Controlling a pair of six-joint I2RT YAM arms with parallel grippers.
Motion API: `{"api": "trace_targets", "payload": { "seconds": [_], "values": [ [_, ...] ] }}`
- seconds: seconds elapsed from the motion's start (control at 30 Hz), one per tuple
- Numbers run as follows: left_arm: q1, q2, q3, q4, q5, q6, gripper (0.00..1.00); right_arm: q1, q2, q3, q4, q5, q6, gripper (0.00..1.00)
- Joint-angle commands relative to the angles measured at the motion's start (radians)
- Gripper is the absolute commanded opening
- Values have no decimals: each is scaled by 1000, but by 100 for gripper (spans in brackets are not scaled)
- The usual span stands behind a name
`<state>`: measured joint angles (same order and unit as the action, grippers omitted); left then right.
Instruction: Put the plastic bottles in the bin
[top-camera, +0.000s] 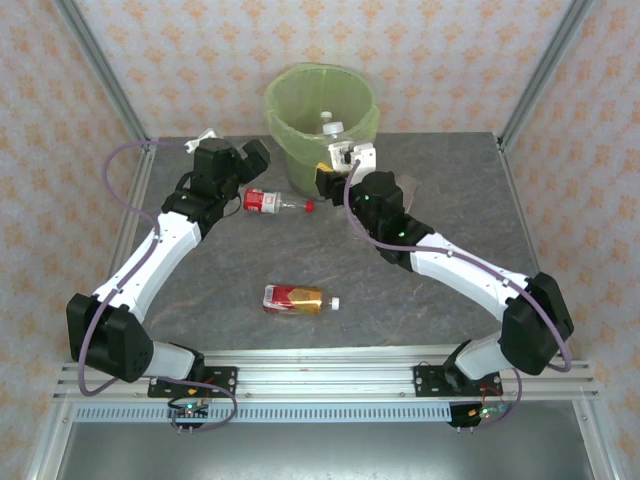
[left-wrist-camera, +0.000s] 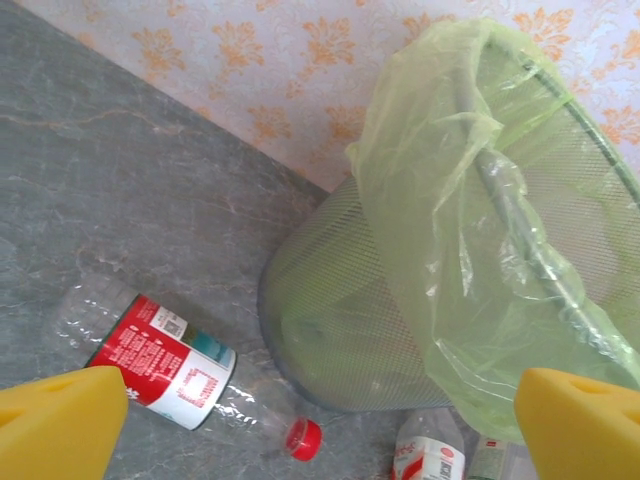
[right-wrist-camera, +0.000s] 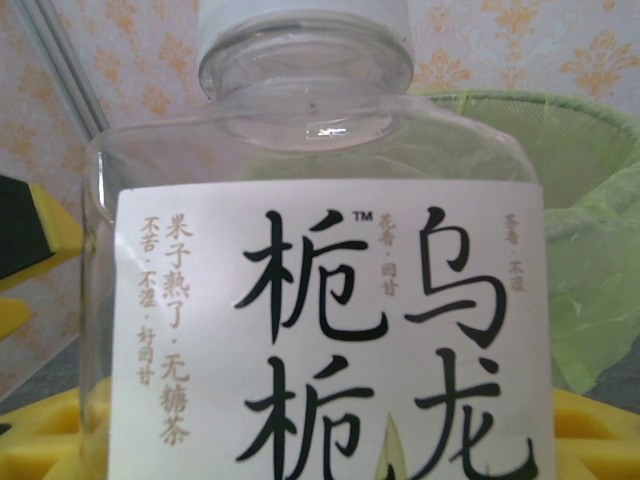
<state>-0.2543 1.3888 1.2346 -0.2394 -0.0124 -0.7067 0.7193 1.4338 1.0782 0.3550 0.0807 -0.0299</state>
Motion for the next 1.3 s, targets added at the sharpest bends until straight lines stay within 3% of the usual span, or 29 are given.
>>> {"api": "trace_targets", "payload": {
  "seconds": [0.0,0.23,0.43,0.97,1.27],
  "values": [
    [8,-33,-16,-51,-79,19,100,-14,4,28,113,43,3,0],
    [8,-84,-57,-76,-141,42,100,-112,34,100,88,-29,35,0],
    [7,-137,-108,-88,-195,71,100,-147,89,232,-22,-45,-50,0],
    [10,-212,-163,-123,-287,111,100,-201,385,779,-381,-180,-138,0],
    [10,-214,-169,-118,-285,116,100,-212,550,1039,-461,-194,-148,0]
  ]
}}
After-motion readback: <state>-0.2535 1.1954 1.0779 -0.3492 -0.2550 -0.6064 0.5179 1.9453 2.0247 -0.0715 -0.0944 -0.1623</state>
